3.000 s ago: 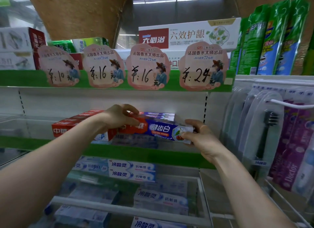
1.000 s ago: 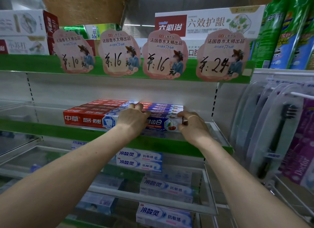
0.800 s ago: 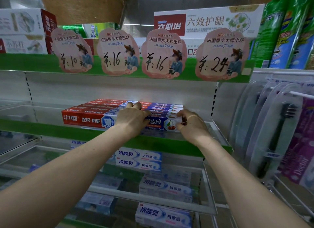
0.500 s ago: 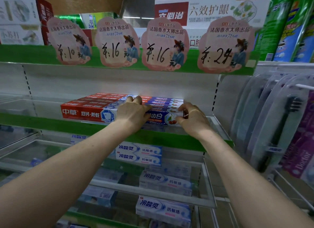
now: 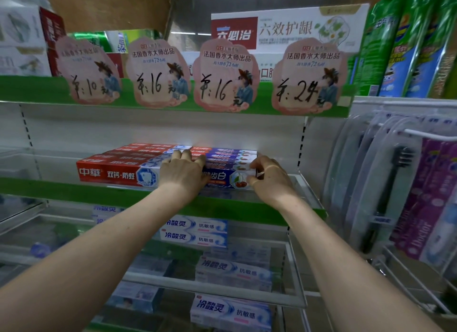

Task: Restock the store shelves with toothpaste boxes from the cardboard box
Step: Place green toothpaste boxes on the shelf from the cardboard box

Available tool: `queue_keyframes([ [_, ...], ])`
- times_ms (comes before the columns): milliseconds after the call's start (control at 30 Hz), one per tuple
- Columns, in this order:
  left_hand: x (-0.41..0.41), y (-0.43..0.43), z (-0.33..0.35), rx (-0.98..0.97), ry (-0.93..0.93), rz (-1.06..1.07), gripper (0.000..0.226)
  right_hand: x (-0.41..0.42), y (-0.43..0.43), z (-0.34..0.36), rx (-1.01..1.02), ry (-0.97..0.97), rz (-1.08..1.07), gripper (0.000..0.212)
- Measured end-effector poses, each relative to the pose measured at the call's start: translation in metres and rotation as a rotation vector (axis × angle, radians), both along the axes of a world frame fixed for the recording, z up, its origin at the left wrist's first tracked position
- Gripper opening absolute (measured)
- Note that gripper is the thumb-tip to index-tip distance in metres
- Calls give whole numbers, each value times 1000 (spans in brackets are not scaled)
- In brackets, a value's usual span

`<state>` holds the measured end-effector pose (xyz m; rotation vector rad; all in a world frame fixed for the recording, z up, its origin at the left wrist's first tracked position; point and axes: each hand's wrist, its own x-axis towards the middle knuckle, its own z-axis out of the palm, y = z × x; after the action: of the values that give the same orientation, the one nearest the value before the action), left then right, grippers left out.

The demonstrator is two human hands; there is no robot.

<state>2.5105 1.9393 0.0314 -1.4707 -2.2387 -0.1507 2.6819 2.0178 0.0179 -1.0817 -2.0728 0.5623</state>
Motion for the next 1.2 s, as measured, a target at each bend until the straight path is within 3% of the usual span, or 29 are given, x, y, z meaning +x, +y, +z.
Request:
queue_keyframes([
  [133, -4, 3, -1, -46, -9, 54, 58, -1, -1, 0, -17, 4, 4, 21],
  [267, -6, 3, 1, -73, -90, 5, 57, 0, -2, 0, -7, 7, -5, 23],
  [467, -6, -2, 2, -18, -69, -57, 52, 0, -3, 1, 88, 6, -106, 12],
  [633, 3, 0, 3, -25, -31, -16, 49, -1, -8, 2, 190, -80, -116, 19],
  [933, 8, 5, 4, -30, 74, 83, 37, -1, -11, 4, 85, -89, -44, 30],
  [1067, 2, 2, 7, -25, -20, 44, 51, 1, -11, 2, 95, -86, -71, 35],
  [1200, -25, -12, 13, -44, -202, 203, 83, 1, -9, 4, 82, -52, -58, 46],
])
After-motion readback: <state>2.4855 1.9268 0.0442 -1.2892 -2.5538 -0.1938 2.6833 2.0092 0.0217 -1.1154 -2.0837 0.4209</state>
